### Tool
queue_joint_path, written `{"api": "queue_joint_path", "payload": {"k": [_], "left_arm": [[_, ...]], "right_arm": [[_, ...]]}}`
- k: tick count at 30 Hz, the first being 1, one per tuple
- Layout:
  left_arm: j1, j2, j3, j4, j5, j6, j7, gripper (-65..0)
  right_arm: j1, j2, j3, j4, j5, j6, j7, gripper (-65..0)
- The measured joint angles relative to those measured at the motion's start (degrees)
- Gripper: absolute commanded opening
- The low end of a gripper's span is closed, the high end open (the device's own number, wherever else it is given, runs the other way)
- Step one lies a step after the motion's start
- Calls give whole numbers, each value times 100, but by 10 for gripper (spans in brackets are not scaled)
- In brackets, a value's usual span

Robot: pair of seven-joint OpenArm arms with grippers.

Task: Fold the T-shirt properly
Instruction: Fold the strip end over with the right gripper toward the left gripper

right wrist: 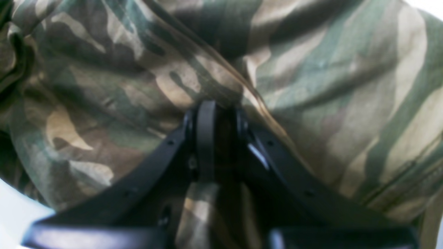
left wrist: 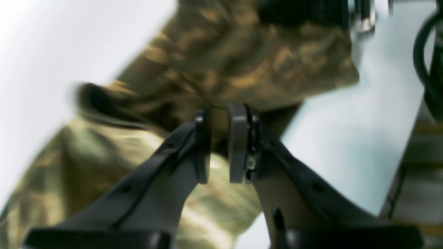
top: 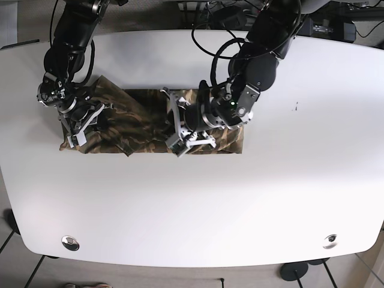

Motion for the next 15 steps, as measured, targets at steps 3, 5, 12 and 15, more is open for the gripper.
{"api": "queue_joint_path", "payload": {"k": [3,5,12,15], "left_arm": [[31,-68,-774,118,2,17,-192,-585],[240,-157,-1158,120,2,9,-450,-585],[986,-739,-1982,144,0,4,-772,-586],[1266,-750,-2448,142,0,-479,-756,-587]], "right_arm": [[-37,-13,0,267,-42,0,-149,-561],[-107,-17,-11,566,-42,2,-149,-561],[0,-308,-214,2070,-66,-2,-975,-561],[146,-496,-1165,2590,-70,-37,-1158,-561]]}}
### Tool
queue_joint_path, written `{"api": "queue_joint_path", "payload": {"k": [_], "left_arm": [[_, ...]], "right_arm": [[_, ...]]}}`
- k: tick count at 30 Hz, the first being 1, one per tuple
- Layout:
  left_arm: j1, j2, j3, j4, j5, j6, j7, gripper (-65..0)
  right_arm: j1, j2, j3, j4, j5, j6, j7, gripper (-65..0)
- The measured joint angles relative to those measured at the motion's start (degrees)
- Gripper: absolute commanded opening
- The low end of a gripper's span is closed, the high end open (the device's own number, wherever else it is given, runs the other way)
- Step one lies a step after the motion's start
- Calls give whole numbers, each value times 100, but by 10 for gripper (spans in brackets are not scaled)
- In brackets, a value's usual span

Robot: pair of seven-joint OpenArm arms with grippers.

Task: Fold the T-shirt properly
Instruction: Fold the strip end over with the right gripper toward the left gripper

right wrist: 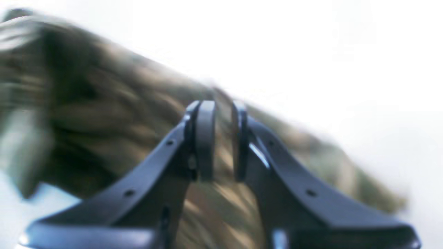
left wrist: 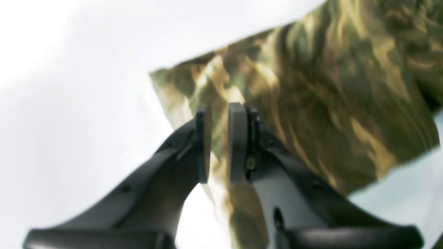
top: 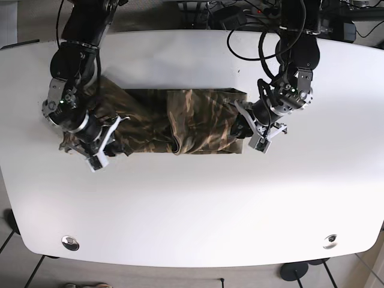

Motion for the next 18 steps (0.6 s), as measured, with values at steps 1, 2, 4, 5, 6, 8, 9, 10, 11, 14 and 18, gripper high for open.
{"api": "queue_joint_path", "payload": {"k": [1,2,4,5,6,8,9,10,11,14,18], "left_arm": [[15,20,-125,-11,4,-146,0,-586],[26,55,-245,-50,28,-181,-13,-586],[-2,59,-302,-234,44,-190,-13,-586],[-2,61,-295,-341,48,-205,-13,-586],[-2,66,-295,-391,44,-205,-17,-586],[-22,68,-295,-516,44,-208,-17,-586],[-22,70,-291,-553,42,-208,-17,-585],[-22,68,-291,-579,42,-208,-17,-585],[-26,61,-293,-592,42,-208,-17,-585],[-33,70,-293,-612,42,-208,-20,-583],[-37,63,-293,-743,39,-208,-42,-585]], "right_arm": [[22,-76,-310,46,22,11,-2,-561],[66,-153,-608,55,52,52,-2,-563],[157,-240,-1154,50,50,55,-4,-563],[221,-321,-1541,50,46,55,-4,-563],[251,-374,-1786,50,46,48,-2,-563],[358,-461,-2299,-101,31,57,-2,-566],[446,-514,-2505,-306,28,57,0,-566],[527,-568,-2632,-538,20,57,4,-568],[597,-625,-2675,-778,31,57,31,-568],[769,-640,-2651,-1521,-35,50,216,-569],[802,-426,-2302,-2275,-24,42,894,-569]]}}
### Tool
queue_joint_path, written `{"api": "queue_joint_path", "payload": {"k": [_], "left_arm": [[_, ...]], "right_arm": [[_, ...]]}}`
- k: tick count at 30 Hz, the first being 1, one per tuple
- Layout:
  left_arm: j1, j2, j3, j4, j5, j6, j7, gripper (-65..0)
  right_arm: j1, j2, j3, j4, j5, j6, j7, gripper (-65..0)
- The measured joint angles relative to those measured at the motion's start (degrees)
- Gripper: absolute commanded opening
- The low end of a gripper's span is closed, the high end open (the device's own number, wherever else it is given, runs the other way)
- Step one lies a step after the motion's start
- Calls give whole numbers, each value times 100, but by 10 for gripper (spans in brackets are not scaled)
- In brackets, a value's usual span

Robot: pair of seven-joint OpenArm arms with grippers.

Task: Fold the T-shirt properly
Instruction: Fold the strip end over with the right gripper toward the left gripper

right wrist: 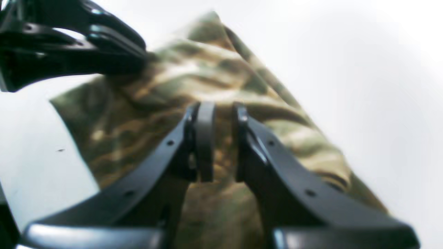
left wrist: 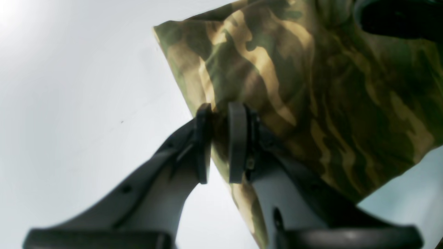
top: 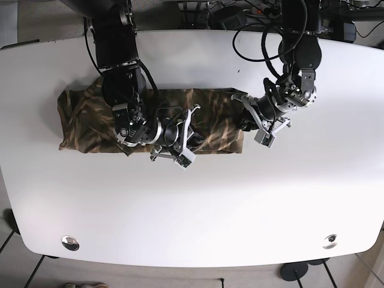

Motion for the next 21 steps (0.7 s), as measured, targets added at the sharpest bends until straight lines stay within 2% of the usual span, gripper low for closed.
{"api": "queue_joint_path", "payload": {"k": [5,8,11,19,21], "left_arm": [[22,-15,-13,-74,2,0,2,-586],[46,-118,-9,-74,4,-15,4,-585],[48,-160,-15,-74,7,-13,7,-586],[0,-22,-199,868,-39,-20,22,-583],[0,155,-339,970,-39,-20,20,-582]], "right_arm": [[55,535,616,-688,13,0,428,-569],[55,671,892,-833,33,-4,527,-569],[31,658,1104,-717,33,2,501,-569],[-127,614,3152,1193,122,0,-1021,-563],[-129,649,3853,1305,625,2,-1414,-556]]}}
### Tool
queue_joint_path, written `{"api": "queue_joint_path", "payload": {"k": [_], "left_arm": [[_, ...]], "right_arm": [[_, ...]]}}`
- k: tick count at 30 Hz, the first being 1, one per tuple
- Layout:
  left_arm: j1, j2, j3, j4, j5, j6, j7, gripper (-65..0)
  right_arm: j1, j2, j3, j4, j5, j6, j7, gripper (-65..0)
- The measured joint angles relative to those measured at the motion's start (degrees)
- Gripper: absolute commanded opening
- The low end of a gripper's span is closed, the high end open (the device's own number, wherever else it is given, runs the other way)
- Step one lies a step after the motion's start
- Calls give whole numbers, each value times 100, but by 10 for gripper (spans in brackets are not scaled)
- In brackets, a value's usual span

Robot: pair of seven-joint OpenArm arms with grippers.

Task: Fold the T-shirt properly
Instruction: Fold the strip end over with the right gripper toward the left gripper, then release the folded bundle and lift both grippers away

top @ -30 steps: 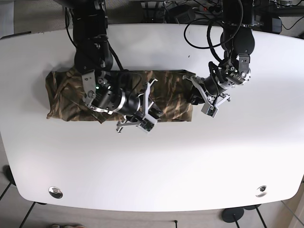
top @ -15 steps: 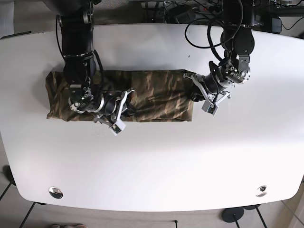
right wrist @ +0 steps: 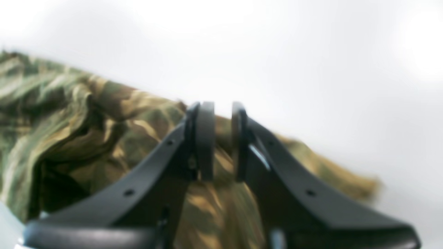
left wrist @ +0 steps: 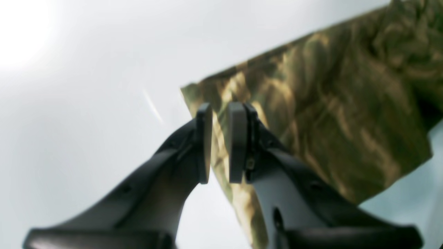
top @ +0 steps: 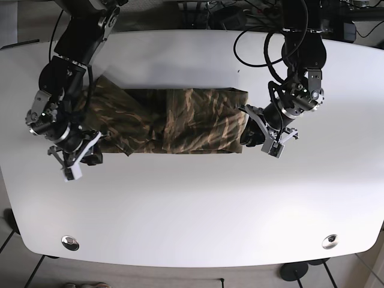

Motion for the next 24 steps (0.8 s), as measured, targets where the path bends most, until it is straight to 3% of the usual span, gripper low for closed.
{"api": "queue_joint_path", "payload": {"k": [2,5,8,14,18,24], "left_arm": [[4,192,-70,11,4,2,7,-582],[2,363,-39,11,2,0,9,-586],[4,564,-44,-15,4,0,11,-583],[-184,752,131,-1318,20,-22,44,-586],[-380,446,-55,-1784,-46,-48,-317,-586],[-361,50,-79,-1766,-44,-39,-343,-586]], "right_arm": [[-4,173,608,-4,444,0,-483,-472],[0,614,1316,-413,1047,-11,-761,-233],[-15,935,1687,-1239,1493,-7,-822,-51],[-44,1502,2197,-2959,1530,-35,-671,-30],[-197,1445,2144,-3147,1613,-26,-509,-29],[-393,1187,1794,-3084,1814,17,-302,-29]]}}
